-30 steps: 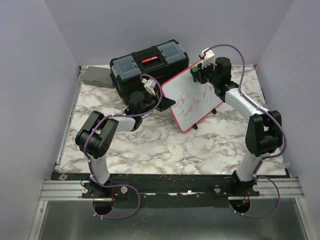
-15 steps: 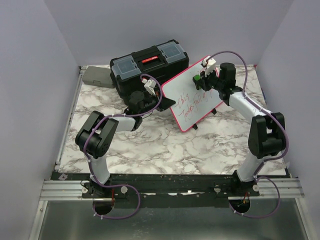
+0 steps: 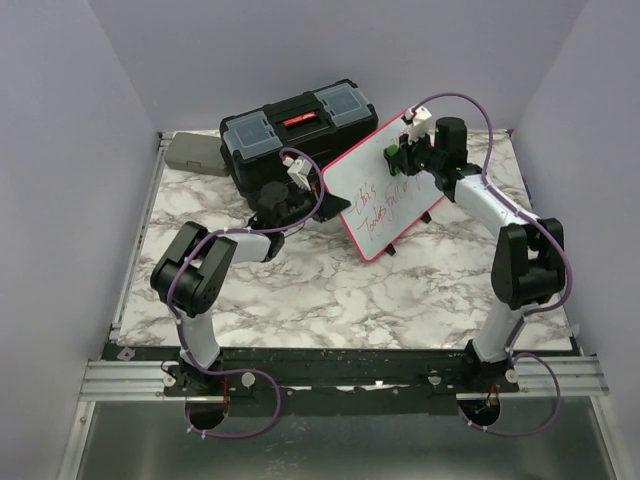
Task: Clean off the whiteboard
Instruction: Erase the whiteboard at the whiteboard stand.
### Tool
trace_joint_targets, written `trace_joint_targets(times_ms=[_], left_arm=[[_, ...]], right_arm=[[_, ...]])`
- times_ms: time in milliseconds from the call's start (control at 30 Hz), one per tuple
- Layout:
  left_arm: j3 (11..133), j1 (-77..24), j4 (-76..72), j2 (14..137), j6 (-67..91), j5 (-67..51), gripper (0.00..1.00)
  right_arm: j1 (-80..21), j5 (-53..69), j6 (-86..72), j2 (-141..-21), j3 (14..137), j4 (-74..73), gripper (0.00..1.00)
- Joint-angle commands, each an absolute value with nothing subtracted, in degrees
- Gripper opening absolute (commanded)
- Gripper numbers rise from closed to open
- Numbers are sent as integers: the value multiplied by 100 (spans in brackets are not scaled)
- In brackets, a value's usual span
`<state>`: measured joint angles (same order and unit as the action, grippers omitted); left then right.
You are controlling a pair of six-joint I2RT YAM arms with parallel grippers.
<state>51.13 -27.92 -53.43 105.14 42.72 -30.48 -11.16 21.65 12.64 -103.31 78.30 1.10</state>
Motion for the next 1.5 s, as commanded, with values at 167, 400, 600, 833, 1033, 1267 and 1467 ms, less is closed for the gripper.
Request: trace_joint_targets(times_ms=[167, 400, 600, 833, 1033, 1267, 1467], left_arm=[[5211, -3023, -5159, 10629, 3891, -4171, 0], [5212, -3023, -5133, 10626, 3880, -4184, 0], [5212, -3015, -5157, 10633, 3892, -4176, 0], [5265, -3015, -5195, 10688, 3933, -4197, 0], [5256, -3015, -5122, 10662, 3888, -4209, 0], [5289, -3015, -5063, 10662, 3867, -4223, 0], [5293, -3015, -5062, 10661, 3884, -4245, 0]], right_arm=[[-1090, 1573, 907, -10898, 8600, 125, 1], [-1057, 1464, 826, -11034, 8851, 60, 1], [-991, 2097, 1214, -10943, 8568, -428, 1], [-1120, 3273, 1581, -10566, 7570, -297, 1], [-1204, 3071, 1226, -10512, 7677, 173, 1], [-1179, 2205, 825, -10684, 8485, 332, 1], [-1036, 1928, 638, -11072, 8959, 71, 1]])
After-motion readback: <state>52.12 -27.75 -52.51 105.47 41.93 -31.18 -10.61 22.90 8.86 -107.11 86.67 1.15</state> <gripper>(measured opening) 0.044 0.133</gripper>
